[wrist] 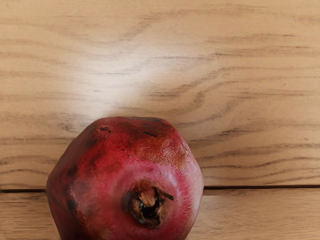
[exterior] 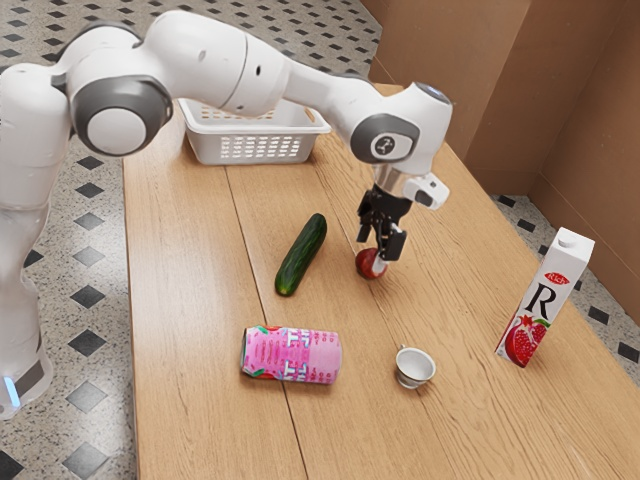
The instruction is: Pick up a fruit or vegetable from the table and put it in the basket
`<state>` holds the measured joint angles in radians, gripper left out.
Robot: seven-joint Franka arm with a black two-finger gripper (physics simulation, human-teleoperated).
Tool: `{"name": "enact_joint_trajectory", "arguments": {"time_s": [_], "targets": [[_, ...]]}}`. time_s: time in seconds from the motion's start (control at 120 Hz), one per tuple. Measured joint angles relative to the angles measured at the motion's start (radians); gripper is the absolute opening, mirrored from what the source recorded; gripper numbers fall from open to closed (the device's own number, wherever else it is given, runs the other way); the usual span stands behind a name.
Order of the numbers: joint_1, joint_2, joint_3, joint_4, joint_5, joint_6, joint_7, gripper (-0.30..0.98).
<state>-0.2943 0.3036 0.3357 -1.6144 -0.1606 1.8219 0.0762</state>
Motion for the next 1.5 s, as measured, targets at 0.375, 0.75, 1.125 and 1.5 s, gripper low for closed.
{"name": "enact_joint_trajectory", "arguments": {"time_s": [0.375,0.75,1.125,1.5], "targets": [[0.018,0.077,-0.009,0.046,-0.008,0.002,0.001,0.67],[0.033,0.086,-0.011,0.048,-0.015,0.013,-0.001,0.39],[0.028,0.006,0.176,0.281,0.01,-0.018,-0.004,0.3],[0.126,-0.006,0.393,0.352,-0.004,-0.139,0.008,0.28]]}}
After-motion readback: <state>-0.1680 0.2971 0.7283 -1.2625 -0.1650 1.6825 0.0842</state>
